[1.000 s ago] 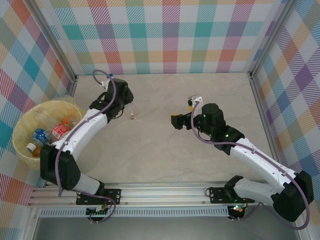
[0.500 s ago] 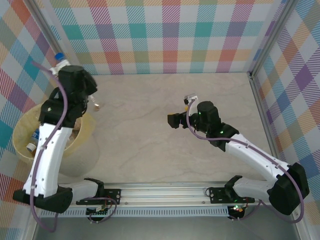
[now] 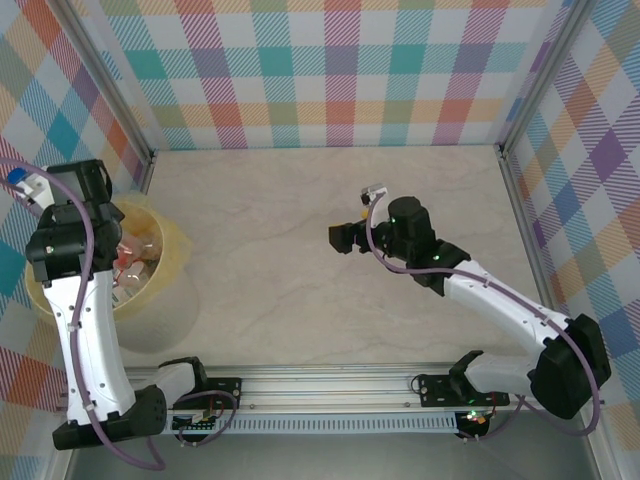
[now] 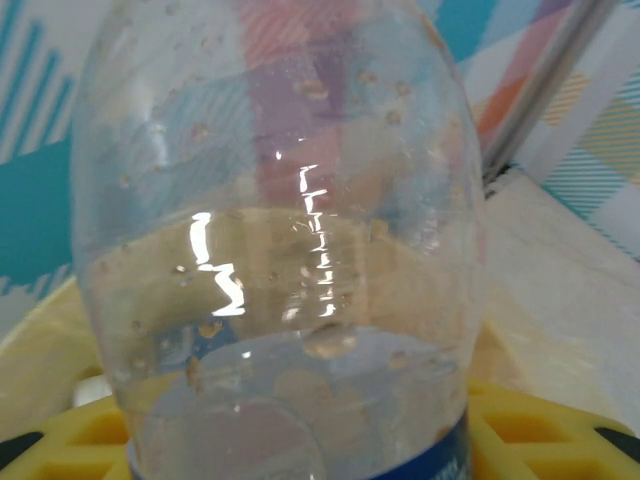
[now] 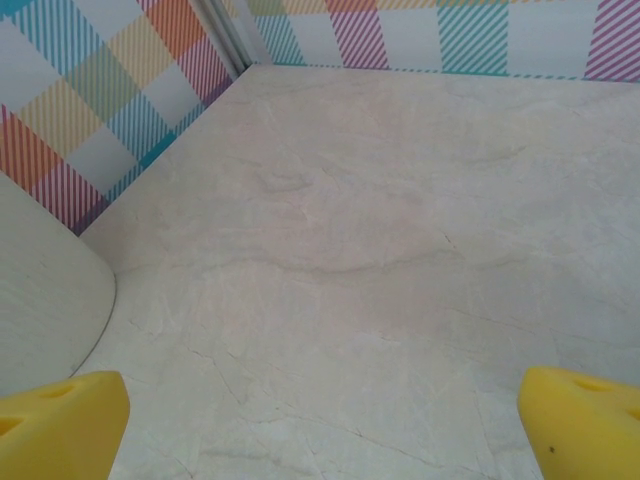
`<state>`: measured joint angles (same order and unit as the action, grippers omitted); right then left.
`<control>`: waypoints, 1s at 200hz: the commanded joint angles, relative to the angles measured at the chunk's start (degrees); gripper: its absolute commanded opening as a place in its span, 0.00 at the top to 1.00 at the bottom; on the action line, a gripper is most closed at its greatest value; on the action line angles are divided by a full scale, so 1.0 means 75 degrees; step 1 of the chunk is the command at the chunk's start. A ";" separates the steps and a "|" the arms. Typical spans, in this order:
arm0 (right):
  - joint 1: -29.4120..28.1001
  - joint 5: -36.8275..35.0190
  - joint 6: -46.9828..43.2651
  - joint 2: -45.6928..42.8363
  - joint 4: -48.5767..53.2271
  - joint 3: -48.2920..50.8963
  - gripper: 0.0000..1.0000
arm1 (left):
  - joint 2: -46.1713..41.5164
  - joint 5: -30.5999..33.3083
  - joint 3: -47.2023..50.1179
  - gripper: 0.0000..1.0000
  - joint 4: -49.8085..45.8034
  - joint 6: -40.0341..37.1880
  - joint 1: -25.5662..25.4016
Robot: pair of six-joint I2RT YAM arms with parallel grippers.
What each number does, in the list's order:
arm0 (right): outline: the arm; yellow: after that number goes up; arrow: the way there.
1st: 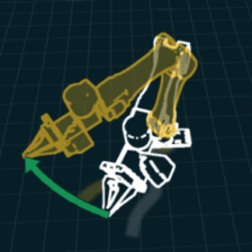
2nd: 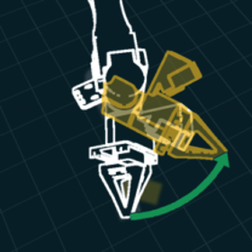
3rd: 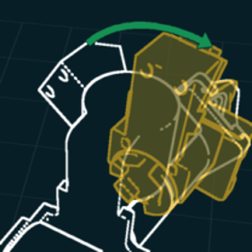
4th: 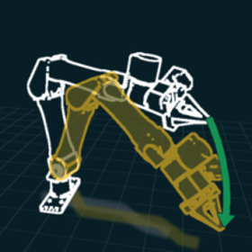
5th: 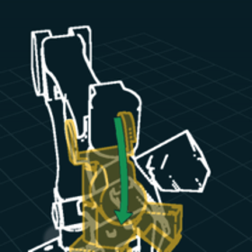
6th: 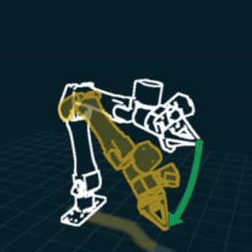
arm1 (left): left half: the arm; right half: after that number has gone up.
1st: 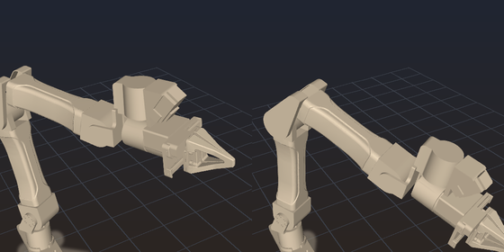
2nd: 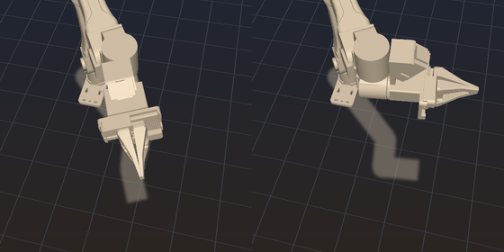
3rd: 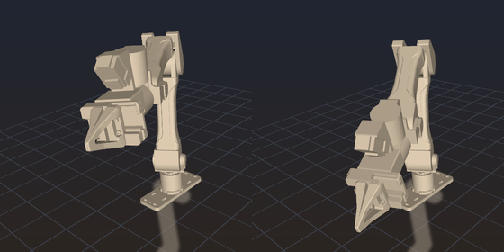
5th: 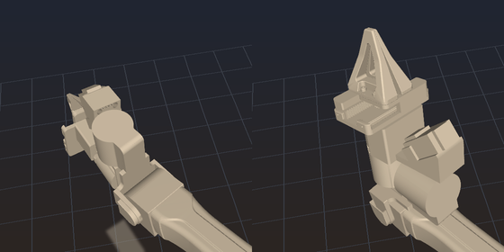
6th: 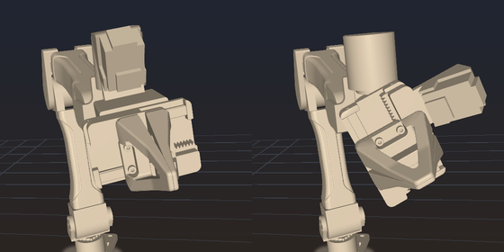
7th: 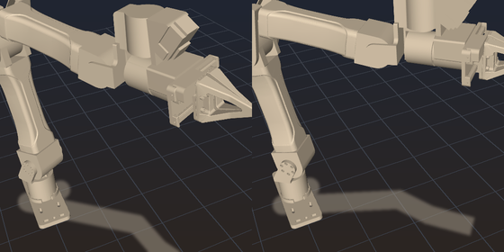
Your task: Put the plastic bottles in the bin
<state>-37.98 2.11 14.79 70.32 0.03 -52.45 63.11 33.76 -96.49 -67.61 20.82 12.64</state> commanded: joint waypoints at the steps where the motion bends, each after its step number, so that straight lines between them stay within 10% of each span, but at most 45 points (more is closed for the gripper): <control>1: -0.0045 0.0364 0.0040 0.0160 -0.0137 -0.0454 0.00 | -0.0117 -0.0194 0.0327 0.47 -0.0478 -0.0377 0.0867; 49: -0.0046 0.0688 -0.0272 0.0376 0.0424 -0.0765 0.00 | -0.0218 -0.2106 0.1283 0.48 -0.0267 -0.1185 0.2772; 171: -0.0046 0.0577 0.0008 0.0288 0.0418 -0.0671 0.00 | -0.0089 -0.3836 0.1968 0.43 -0.0306 -0.0952 0.2829; 200: -0.0046 0.0632 -0.0003 0.0372 0.0413 -0.0742 0.00 | -0.0143 -0.3071 0.1539 0.19 -0.0751 -0.0717 0.2829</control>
<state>-37.98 6.31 14.55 72.99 3.09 -56.69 62.17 8.32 -82.91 -69.17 14.52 33.43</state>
